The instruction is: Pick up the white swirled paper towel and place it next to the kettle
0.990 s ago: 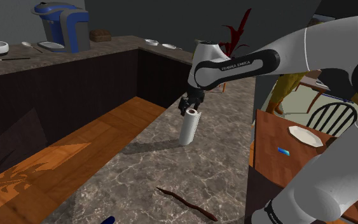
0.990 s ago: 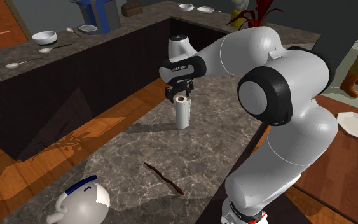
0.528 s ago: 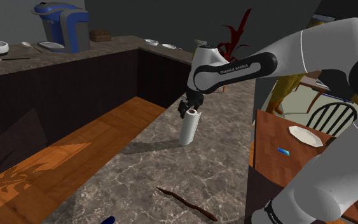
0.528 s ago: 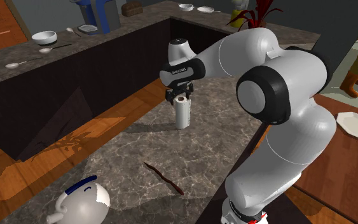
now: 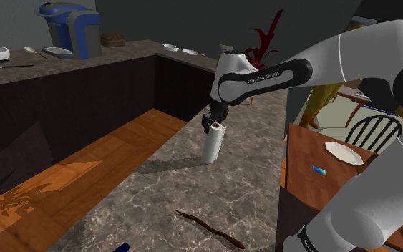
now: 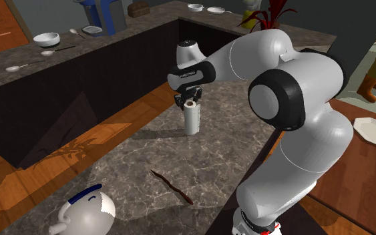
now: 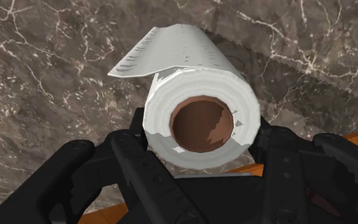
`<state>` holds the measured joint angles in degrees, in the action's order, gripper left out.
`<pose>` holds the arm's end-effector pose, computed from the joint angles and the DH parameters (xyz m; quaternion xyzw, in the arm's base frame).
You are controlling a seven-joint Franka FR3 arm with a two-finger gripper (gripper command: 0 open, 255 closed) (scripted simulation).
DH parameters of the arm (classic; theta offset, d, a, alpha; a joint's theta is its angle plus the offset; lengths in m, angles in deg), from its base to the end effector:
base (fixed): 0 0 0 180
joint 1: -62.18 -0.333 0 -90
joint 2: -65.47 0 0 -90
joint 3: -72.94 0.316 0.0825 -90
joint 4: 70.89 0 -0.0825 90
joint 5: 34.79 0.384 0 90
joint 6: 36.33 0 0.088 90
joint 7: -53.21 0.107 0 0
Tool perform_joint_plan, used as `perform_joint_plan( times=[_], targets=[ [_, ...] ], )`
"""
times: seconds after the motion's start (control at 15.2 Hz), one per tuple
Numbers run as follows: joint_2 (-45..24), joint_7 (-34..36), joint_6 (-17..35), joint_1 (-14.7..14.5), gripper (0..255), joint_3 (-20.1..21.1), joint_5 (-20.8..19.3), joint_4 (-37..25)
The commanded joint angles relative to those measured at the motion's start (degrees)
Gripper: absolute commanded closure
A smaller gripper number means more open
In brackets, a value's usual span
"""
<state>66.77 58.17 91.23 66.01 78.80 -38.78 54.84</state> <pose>0.5322 0.0168 0.3997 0.9992 -0.0051 0.0289 0.0276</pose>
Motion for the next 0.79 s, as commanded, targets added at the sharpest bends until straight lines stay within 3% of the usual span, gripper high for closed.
perform_joint_plan(
  times=[0.0,0.2,0.73],
  targets=[
    [-0.06,0.00,-0.03,0.04,255,-0.05,-0.05,0.04],
    [-0.02,-0.01,-0.03,0.05,255,-0.05,-0.05,0.07],
    [2.47,-0.66,-6.08,0.03,255,-0.06,0.53,-3.52]
  ],
)
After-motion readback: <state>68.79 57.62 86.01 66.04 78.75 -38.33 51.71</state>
